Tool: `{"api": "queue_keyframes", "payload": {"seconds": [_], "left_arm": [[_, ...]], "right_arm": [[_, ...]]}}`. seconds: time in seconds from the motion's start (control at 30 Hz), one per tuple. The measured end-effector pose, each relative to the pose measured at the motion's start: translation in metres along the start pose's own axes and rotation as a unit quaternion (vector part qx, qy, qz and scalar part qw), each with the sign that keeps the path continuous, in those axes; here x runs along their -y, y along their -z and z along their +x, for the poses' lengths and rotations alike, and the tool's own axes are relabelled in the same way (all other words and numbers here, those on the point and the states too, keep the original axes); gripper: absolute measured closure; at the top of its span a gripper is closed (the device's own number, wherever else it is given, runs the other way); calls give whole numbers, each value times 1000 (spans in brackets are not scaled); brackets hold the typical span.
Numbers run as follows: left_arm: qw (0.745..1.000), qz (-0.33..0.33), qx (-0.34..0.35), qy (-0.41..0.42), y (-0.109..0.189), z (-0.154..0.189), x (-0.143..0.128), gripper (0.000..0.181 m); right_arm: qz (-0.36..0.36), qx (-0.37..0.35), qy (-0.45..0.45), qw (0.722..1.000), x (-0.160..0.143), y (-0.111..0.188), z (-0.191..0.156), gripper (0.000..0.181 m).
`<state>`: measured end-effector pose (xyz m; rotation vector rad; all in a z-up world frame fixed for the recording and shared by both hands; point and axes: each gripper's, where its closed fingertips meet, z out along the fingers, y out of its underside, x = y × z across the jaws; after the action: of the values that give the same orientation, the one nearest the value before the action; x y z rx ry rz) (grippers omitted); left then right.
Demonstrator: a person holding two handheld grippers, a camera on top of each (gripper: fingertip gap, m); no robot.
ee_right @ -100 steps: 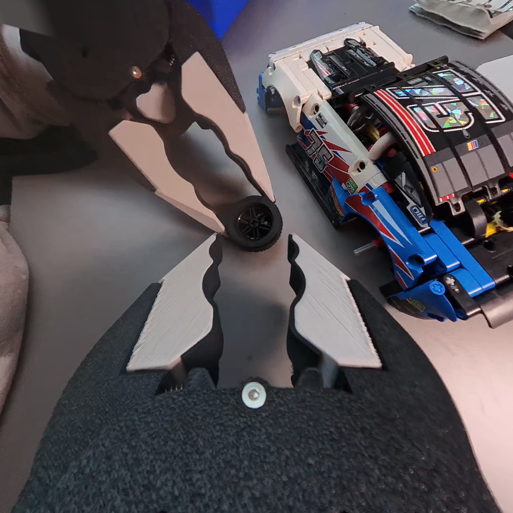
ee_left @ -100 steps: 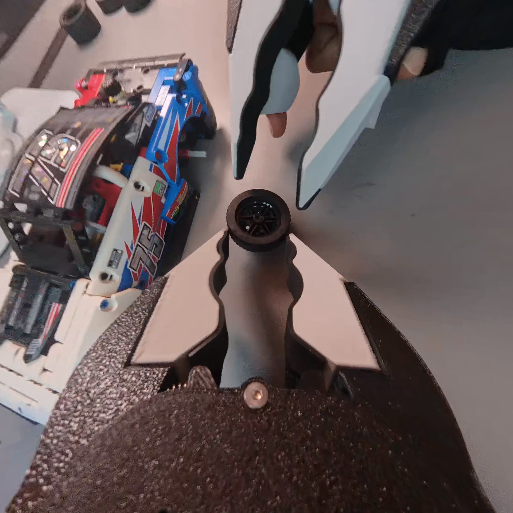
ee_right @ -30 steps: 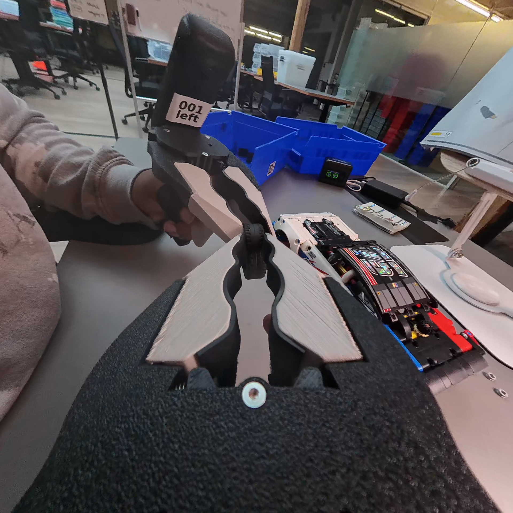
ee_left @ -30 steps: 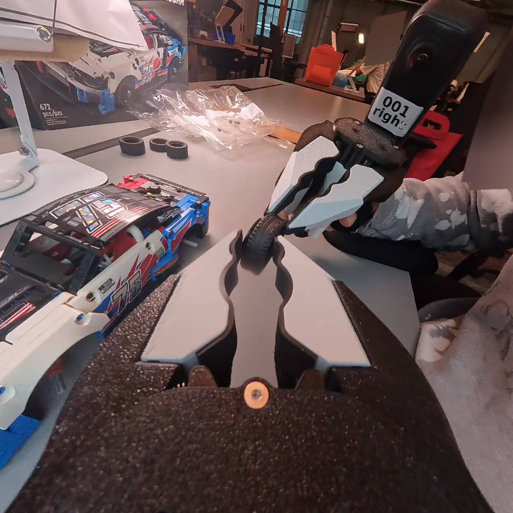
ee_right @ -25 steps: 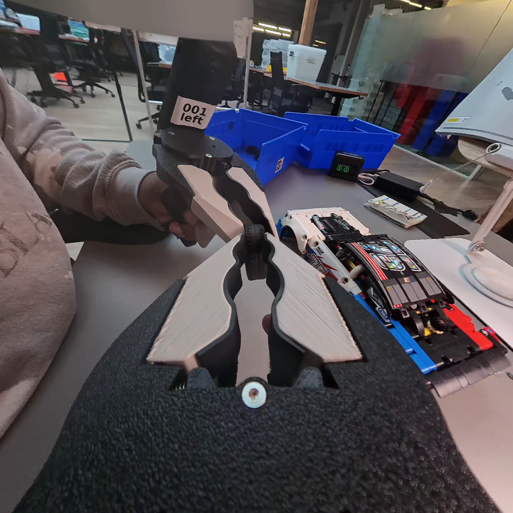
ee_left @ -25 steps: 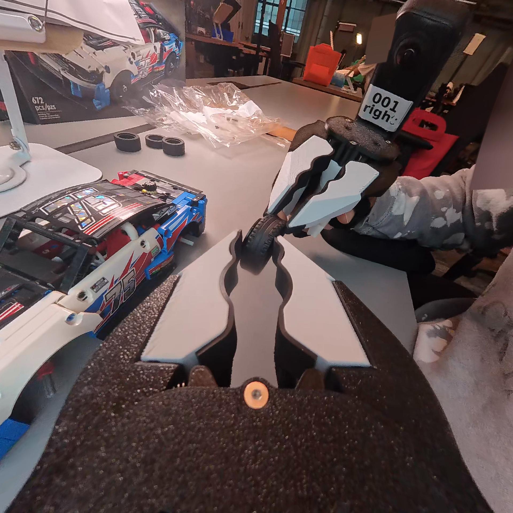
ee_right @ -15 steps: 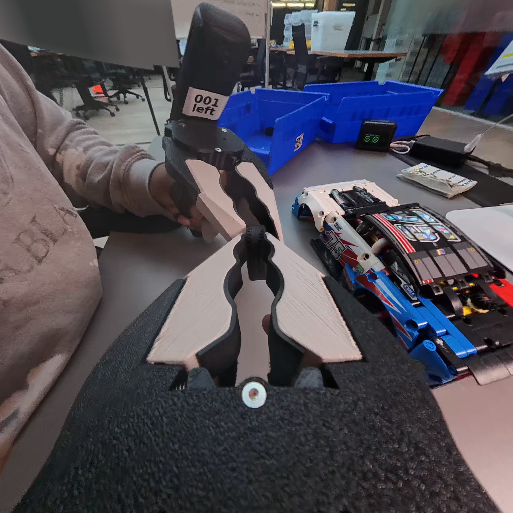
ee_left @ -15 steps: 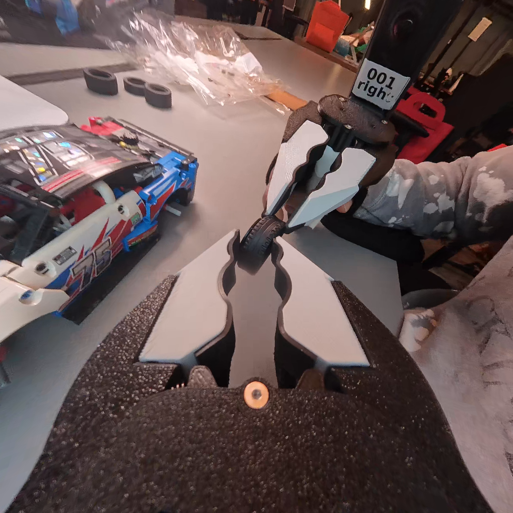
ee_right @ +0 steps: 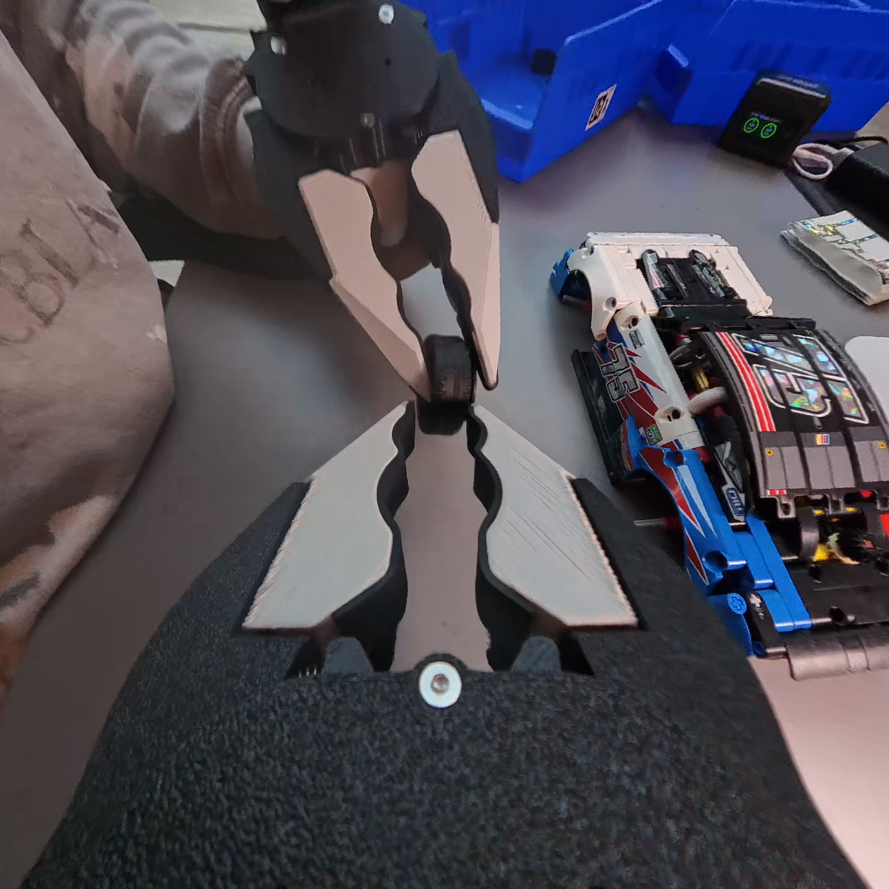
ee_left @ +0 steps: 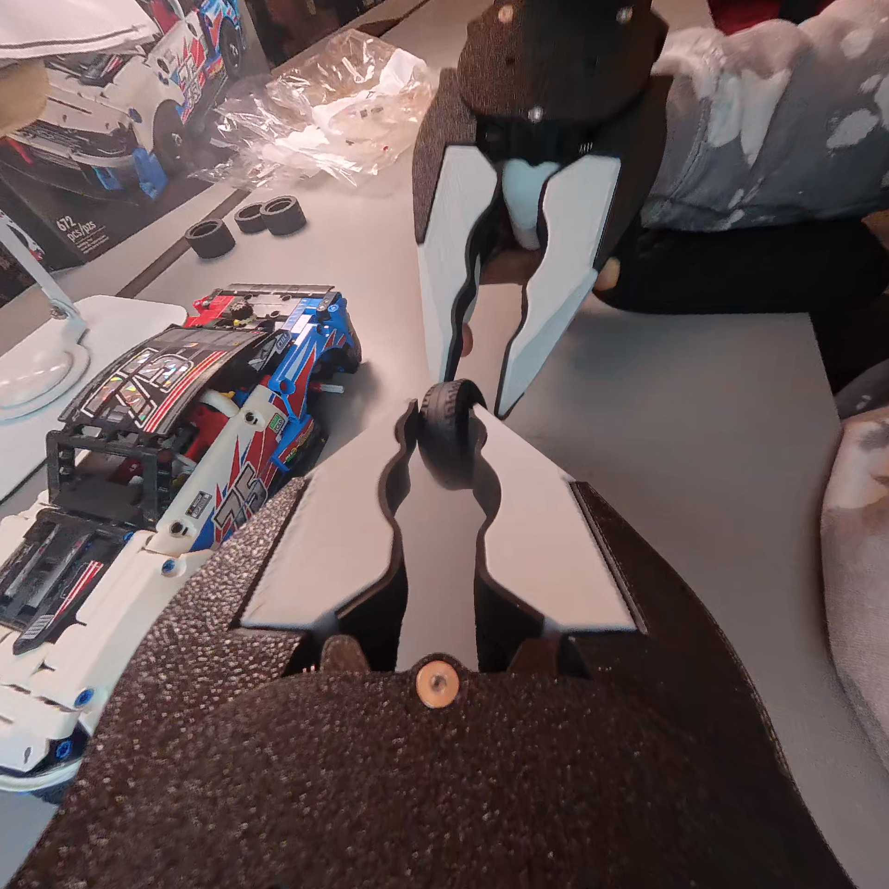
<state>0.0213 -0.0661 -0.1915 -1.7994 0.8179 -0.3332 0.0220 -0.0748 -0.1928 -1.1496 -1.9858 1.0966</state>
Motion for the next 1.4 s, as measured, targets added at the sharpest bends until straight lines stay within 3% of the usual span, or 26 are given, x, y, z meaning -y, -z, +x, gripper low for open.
{"api": "queue_keyframes", "payload": {"seconds": [0.07,0.13,0.2,0.3,0.43,0.53,0.6,0.77,1.0,1.13,1.23,1.4], "left_arm": [[1000,18,1,16,2,-2,8,164],[999,31,23,21,8,-14,12,164],[999,15,7,49,9,-16,3,164],[998,44,13,36,12,-15,11,164],[996,71,2,54,16,-15,19,164],[996,80,-7,36,16,-10,23,164],[996,86,-10,26,16,-5,26,164],[995,92,-5,38,16,-9,27,162],[978,98,-42,177,17,-24,18,132],[961,130,-64,237,21,-29,24,119],[966,106,-65,228,17,-27,17,124],[966,87,-75,231,16,-25,11,153]], "right_arm": [[-34,-1,14,999,-12,-8,-2,166],[27,-39,9,999,1,-8,7,173],[85,-5,-52,995,14,-1,3,181],[79,-31,-71,994,11,3,20,181],[121,24,-151,981,18,8,15,153],[127,67,-164,976,25,6,4,146],[127,57,-153,978,26,4,5,162],[129,44,-131,982,27,6,6,168],[135,-43,-92,986,30,10,23,168],[146,-54,-105,982,30,17,31,168],[147,-58,-107,982,28,17,31,168],[138,-58,-99,984,25,15,28,168]]}}
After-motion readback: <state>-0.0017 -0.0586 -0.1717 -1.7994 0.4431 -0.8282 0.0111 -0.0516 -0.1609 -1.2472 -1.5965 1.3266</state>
